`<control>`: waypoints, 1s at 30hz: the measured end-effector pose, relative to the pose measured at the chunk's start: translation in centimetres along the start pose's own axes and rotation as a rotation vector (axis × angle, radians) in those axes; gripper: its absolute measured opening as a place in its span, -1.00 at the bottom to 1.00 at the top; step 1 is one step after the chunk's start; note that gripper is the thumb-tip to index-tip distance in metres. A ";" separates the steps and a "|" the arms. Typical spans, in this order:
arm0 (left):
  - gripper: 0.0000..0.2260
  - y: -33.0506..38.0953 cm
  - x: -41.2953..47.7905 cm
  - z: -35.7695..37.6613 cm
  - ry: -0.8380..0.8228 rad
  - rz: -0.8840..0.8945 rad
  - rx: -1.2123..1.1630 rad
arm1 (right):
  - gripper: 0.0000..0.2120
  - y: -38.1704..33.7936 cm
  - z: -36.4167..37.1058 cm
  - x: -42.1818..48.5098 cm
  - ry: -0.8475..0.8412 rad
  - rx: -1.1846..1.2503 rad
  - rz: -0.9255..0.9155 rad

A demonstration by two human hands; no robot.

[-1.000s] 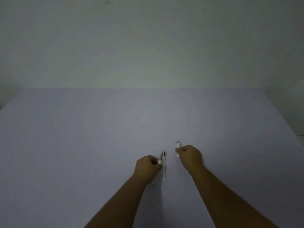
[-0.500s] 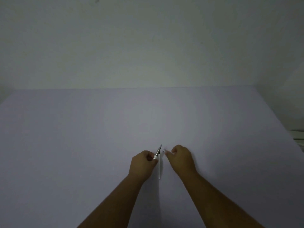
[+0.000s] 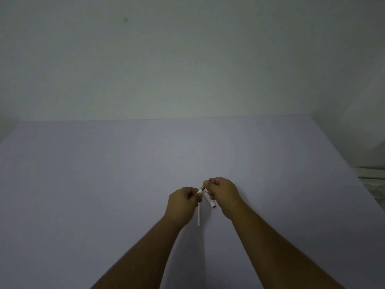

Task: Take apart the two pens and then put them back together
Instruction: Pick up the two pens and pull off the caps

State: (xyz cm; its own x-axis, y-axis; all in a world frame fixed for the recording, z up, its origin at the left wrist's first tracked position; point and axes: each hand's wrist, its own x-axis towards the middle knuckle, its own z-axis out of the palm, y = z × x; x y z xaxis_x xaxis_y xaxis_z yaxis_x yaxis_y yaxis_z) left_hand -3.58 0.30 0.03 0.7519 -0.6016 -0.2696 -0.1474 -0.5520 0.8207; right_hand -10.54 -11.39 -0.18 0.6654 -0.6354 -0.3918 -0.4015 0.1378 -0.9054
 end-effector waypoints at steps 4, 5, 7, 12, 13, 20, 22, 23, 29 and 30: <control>-0.85 0.6 -0.5 -0.2 -0.017 -0.027 -0.110 | -0.89 -0.5 -0.5 -0.3 -0.081 0.188 -0.022; -0.85 0.7 -0.6 -0.3 -0.013 -0.018 -0.091 | -0.90 -0.6 -0.6 -0.4 -0.098 0.220 -0.005; -0.84 0.8 -0.8 -0.3 0.002 0.017 -0.034 | -0.84 -0.7 -0.6 -0.6 -0.085 0.195 0.053; -0.87 1.2 -1.2 -0.4 0.038 0.078 0.105 | -0.91 -0.5 -0.7 -1.1 -0.072 0.222 0.046; -0.87 1.2 -1.3 -0.5 0.047 0.089 0.124 | -0.89 -0.6 -0.8 -1.2 -0.087 0.259 0.045; -0.85 1.8 -1.6 -0.7 0.076 0.152 0.177 | -0.95 -1.3 -0.6 -1.7 -0.048 0.252 0.077; -0.85 1.9 -1.7 -0.8 0.088 0.159 0.180 | -0.87 -1.3 -0.6 -1.7 -0.075 0.321 0.065; -0.85 1.9 -1.7 -0.9 0.094 0.163 0.183 | -0.90 -1.4 -0.5 -1.7 -0.079 0.332 0.068; -0.84 2.2 -1.9 -0.9 0.102 0.190 0.197 | -0.99 -1.6 -0.1 -1.9 -0.022 0.332 0.092; -0.84 2.2 -1.9 -0.9 0.109 0.188 0.196 | -0.93 -1.6 -0.2 -1.8 -0.040 0.362 0.075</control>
State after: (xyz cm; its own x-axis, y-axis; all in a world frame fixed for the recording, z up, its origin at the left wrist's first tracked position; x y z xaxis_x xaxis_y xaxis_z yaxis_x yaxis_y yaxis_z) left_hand -4.73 0.75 2.77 0.7626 -0.6442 -0.0581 -0.4040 -0.5446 0.7350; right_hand -11.20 -10.58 2.00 0.6693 -0.5846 -0.4585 -0.2061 0.4467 -0.8706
